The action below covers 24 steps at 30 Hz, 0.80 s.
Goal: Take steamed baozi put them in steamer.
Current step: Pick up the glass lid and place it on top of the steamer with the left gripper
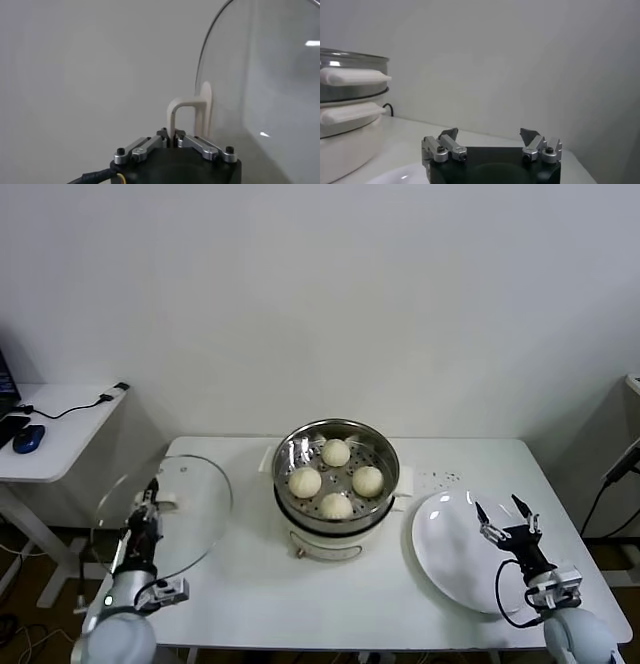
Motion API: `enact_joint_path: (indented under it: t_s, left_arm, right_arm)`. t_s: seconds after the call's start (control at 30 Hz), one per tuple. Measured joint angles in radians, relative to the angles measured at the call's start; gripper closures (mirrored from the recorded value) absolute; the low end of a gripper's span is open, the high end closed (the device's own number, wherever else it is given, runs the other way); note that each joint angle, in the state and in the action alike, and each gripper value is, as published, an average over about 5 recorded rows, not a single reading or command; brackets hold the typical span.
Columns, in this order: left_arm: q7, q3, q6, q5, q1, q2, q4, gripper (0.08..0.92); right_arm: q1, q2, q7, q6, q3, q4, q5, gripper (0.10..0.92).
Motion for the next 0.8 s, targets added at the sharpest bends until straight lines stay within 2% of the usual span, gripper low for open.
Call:
enact_joint_path:
  t_s: [0.23, 0.4, 0.6, 0.8]
  left_arm:
    - [0.112, 0.102, 0.152, 0.005, -0.051, 0.120, -0.128, 0.850]
    - [0.226, 0.246, 0.272, 0.047, -0.155, 0.148, -0.164, 0.850]
    - [0.341, 0.429, 0.390, 0.134, -0.317, 0.101, -0.140, 0.850]
    - [0.395, 0.573, 0.457, 0.208, -0.452, 0.006, -0.068, 0.850]
  right_arm:
    - [0.044, -0.010, 0.007, -0.001, -0.025, -0.038, -0.020, 0.203]
    - [0.077, -0.015, 0.012, -0.002, -0.041, -0.065, -0.027, 0.203]
    - [0.103, -0.022, 0.015, -0.001, -0.043, -0.092, -0.030, 0.203]
    - [0.111, -0.027, 0.013, 0.005, -0.033, -0.113, -0.031, 0.203]
